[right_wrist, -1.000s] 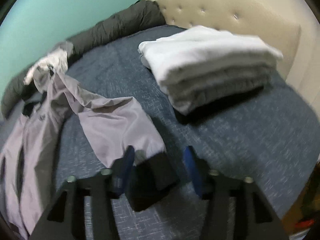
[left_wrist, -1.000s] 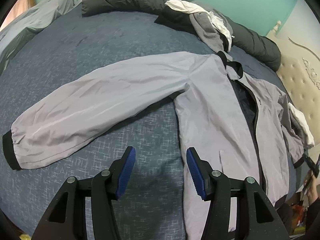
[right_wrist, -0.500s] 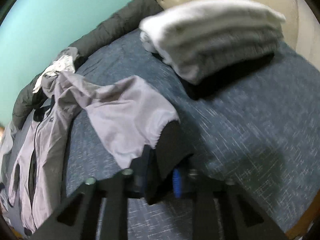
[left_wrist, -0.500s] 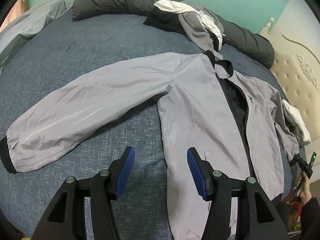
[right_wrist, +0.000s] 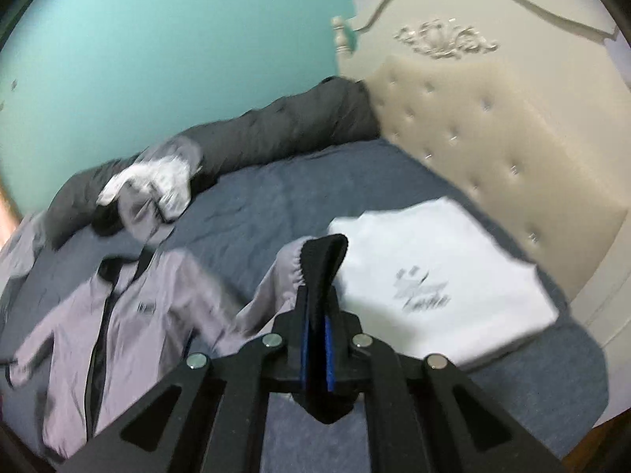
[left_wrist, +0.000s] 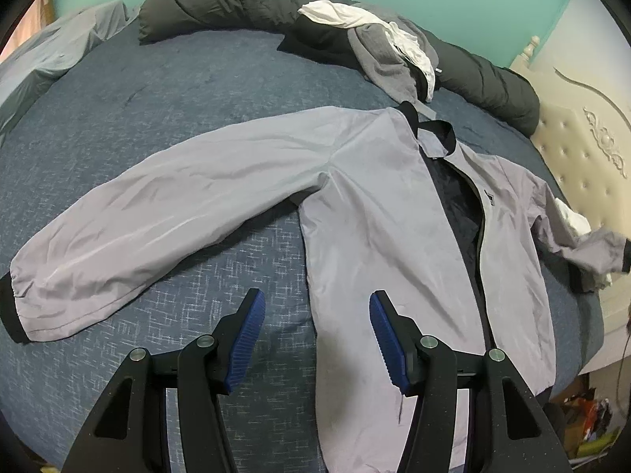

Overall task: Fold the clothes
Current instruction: 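Pull the held sleeve outward flat and open the right tool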

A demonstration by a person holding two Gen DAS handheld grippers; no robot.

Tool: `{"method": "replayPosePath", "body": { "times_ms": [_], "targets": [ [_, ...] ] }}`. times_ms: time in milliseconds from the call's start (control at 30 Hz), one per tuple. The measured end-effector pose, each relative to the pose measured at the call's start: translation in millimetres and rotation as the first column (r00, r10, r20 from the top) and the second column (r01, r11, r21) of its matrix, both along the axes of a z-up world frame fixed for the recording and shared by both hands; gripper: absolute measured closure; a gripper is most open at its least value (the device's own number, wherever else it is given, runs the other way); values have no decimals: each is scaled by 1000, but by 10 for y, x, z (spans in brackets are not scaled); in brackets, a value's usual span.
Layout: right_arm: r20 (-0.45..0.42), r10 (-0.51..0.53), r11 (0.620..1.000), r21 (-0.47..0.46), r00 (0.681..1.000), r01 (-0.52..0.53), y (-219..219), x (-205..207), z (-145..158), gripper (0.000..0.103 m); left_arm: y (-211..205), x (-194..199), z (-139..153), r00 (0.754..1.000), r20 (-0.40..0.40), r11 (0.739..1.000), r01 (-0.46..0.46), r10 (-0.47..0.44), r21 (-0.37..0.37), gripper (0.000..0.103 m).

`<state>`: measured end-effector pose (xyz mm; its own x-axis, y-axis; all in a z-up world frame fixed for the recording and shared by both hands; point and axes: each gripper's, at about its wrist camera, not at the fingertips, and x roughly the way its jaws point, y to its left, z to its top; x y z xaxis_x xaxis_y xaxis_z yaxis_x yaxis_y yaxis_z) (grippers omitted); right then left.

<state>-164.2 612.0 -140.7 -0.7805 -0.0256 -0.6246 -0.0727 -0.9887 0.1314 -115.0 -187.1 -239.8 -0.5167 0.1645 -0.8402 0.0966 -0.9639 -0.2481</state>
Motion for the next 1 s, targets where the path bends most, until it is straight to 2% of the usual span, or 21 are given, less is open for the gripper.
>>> {"method": "replayPosePath", "body": {
  "times_ms": [67,267,433,700,867,1000],
  "targets": [
    [5,-32,999,23,999,32,137,-131,103,97,33,-11,-7,1000,4,1000,3,-3,-2,44],
    [76,-128,991,51,989,124,523,-445,100,98,72,-22,-8,1000,14,1000,-1,2,-16,43],
    [152,-213,977,54,965,207,864,-631,-112,98,88,-70,-43,999,33,999,-6,7,-34,43],
    [244,-275,962,65,930,267,1155,-827,-515,97,171,-161,-165,997,73,998,8,-4,-55,43],
    [315,-283,959,90,906,268,1186,-892,-729,96,262,-240,-239,996,86,999,22,-18,-50,43],
    [288,-301,952,151,909,267,1153,-854,-689,88,363,-283,-260,996,86,999,39,-36,-34,43]
  ]
}}
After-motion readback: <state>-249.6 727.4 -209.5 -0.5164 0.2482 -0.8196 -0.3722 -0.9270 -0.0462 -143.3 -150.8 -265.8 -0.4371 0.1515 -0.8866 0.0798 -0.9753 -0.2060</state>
